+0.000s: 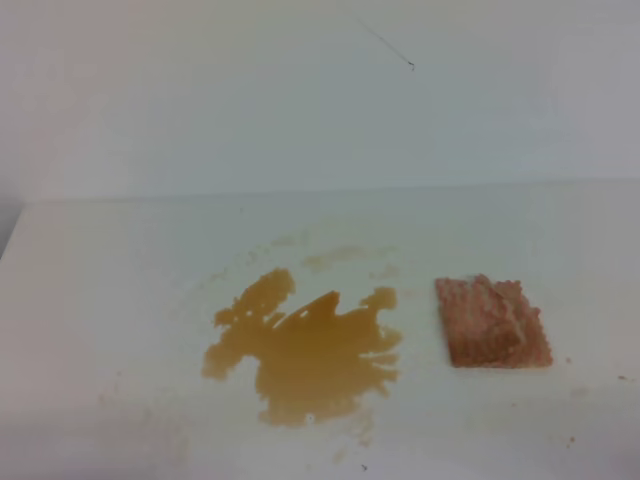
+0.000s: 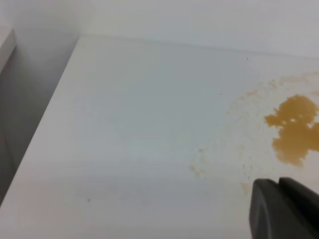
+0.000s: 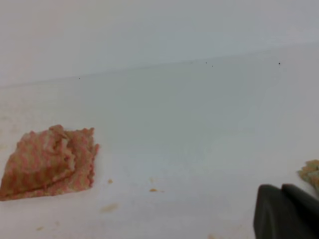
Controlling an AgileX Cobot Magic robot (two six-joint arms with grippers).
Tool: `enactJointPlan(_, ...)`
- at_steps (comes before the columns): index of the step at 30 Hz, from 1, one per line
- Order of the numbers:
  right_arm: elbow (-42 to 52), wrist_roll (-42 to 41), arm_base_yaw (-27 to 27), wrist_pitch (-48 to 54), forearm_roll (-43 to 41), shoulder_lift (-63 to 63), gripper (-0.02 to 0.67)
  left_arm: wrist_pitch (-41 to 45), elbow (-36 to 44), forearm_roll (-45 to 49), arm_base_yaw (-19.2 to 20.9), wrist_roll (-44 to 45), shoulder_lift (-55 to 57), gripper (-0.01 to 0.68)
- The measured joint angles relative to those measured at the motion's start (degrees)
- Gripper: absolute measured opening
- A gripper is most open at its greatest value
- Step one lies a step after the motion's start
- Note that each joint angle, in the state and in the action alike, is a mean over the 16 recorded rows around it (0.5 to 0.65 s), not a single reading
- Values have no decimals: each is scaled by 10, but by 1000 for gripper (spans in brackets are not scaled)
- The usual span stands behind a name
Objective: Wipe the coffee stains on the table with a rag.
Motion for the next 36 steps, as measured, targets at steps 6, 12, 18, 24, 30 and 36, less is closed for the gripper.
enactJointPlan(6, 0, 0, 0, 0, 0, 0, -3, 0, 0, 0, 0, 0, 0, -3)
enactJointPlan(12, 0, 0, 0, -4, 0, 0, -3, 0, 0, 0, 0, 0, 0, -3)
enactJointPlan(18, 0, -2, 0, -32, 22, 0, -3, 0, 0, 0, 0, 0, 0, -3)
enactJointPlan(24, 0, -6, 0, -79, 52, 0, -3, 0, 0, 0, 0, 0, 0, -3)
enactJointPlan(30, 0, -11, 0, -143, 87, 0, -3, 0, 0, 0, 0, 0, 0, -2)
enactJointPlan(36, 0, -10, 0, -205, 100, -1, -3, -1, 1, 0, 0, 0, -1, -2)
